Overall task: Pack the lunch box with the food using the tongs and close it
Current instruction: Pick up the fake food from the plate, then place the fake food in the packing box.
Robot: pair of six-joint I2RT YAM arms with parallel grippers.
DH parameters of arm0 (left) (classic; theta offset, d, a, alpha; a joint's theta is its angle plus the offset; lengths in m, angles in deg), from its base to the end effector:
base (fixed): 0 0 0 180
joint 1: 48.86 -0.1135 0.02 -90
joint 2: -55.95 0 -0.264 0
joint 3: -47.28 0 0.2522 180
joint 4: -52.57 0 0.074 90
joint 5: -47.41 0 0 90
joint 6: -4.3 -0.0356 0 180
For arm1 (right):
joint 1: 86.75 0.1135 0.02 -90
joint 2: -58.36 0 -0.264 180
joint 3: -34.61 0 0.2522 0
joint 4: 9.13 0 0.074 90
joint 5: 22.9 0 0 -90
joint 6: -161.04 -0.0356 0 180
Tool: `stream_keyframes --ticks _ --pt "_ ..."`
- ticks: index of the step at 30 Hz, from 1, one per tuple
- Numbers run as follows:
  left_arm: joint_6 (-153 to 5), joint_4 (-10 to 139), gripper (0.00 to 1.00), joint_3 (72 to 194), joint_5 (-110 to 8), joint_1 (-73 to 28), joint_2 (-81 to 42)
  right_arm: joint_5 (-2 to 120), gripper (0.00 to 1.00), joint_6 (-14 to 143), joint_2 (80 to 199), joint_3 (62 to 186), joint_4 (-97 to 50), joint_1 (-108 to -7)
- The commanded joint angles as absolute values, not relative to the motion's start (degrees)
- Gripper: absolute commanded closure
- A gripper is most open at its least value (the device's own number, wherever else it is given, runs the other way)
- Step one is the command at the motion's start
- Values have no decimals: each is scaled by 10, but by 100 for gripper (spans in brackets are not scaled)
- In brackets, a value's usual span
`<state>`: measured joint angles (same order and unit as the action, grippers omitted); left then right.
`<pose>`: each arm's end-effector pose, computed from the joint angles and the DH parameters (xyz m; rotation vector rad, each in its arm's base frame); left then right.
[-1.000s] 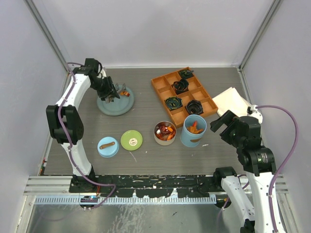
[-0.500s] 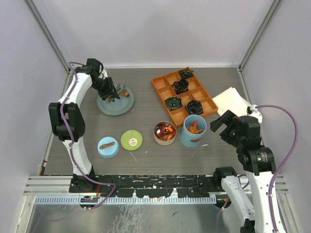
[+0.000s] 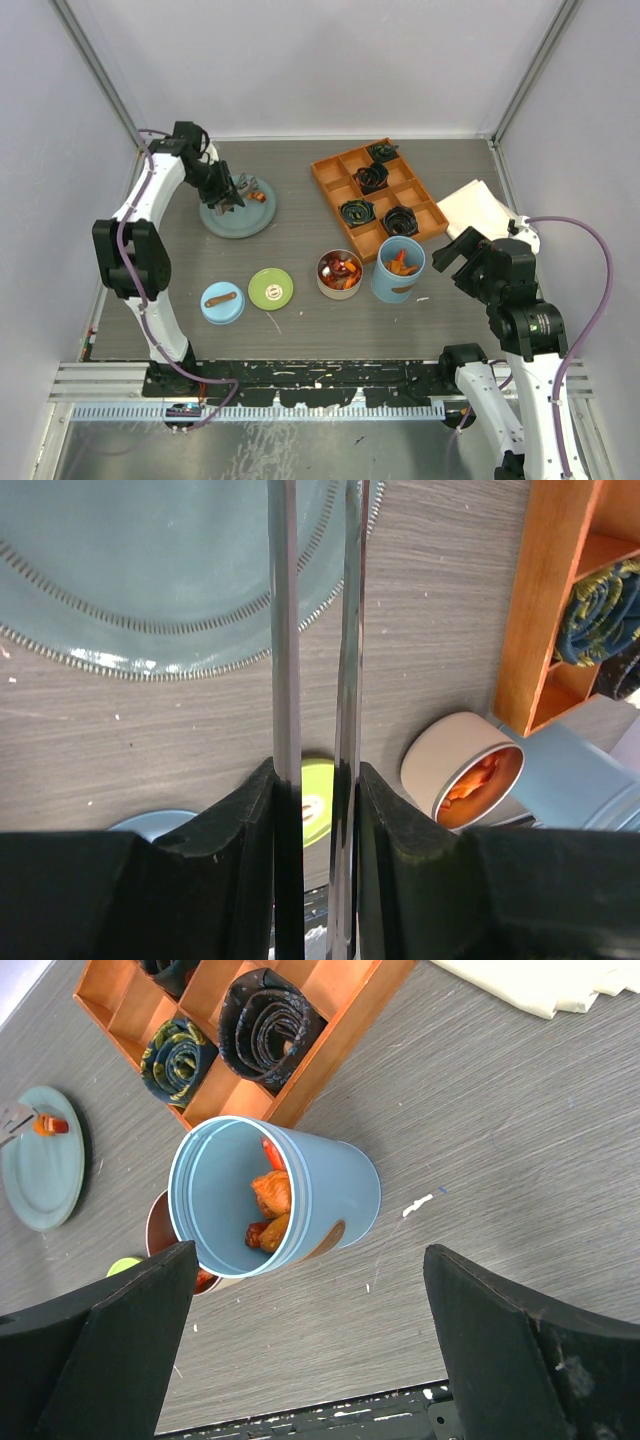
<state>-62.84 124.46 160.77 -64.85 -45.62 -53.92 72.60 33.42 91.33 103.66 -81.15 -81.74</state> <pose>0.3996 -0.0361 0.2784 -0.3713 2.7653 -0.6552 0.0909 0.0045 0.3415 0.6729 2.1073 0.3112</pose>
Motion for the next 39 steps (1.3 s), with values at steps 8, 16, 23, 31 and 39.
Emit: stream_keyframes --ticks 8,16,23,31,39 --pt "-632 1255 73 1528 -707 -443 -381 724 0 333 895 1041 -788 -819" --pt "-559 1210 72 1410 -783 -310 -262 718 0 328 887 1047 -796 -819" --pt "-516 1209 72 1343 -771 -210 -200 723 0 330 878 1057 -808 -819" --pt "-511 1243 71 1327 -753 -162 -180 718 0 331 875 1056 -808 -819" --pt "-505 1245 69 1331 -726 -122 -198 719 0 332 873 1057 -808 -819"
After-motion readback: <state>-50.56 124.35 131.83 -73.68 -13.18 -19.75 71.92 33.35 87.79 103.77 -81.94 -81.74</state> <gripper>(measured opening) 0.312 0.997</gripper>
